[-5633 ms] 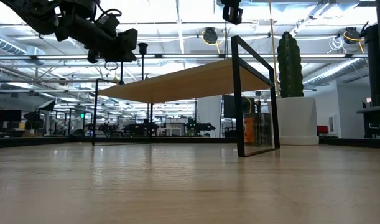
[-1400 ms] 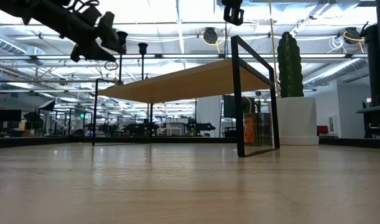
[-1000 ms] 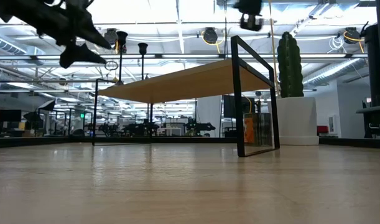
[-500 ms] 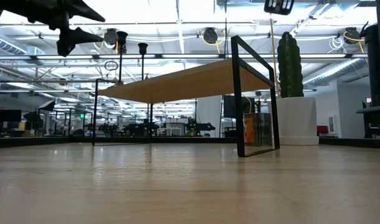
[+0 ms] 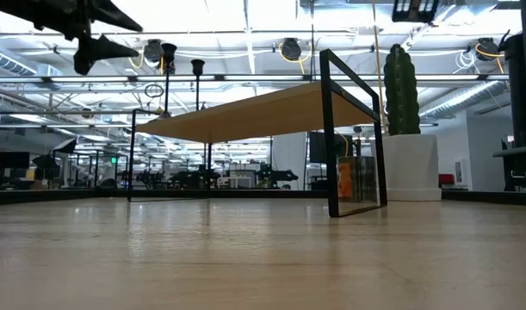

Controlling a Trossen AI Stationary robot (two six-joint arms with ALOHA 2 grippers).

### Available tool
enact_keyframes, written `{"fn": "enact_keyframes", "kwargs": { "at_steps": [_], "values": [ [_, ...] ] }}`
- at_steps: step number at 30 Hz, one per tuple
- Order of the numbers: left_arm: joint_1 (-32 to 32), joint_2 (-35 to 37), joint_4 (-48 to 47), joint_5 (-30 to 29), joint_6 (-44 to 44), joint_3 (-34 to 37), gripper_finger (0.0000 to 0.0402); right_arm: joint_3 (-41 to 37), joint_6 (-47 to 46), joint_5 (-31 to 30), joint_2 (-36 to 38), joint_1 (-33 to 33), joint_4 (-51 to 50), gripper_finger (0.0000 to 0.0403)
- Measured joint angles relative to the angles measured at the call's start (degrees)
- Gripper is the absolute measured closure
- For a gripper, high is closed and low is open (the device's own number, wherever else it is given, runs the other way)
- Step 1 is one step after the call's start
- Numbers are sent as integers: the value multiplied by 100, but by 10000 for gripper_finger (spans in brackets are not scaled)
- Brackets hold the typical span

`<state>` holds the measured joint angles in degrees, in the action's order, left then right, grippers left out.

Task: Pick & Place candle stick holders
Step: Put the candle holder on the shelf

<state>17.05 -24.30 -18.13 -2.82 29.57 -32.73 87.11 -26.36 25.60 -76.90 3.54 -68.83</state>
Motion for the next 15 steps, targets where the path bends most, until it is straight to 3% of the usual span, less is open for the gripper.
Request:
{"fn": "enact_keyframes", "kwargs": {
  "at_steps": [7,15],
  "values": [
    [-569,464,-251,-69,-650,0,165,-2,-1352,-555,44,712,193,275],
    [-1340,986,-952,-694,-794,2,165,-7,-3629,-928,39,1572,440,275]
  ]
}}
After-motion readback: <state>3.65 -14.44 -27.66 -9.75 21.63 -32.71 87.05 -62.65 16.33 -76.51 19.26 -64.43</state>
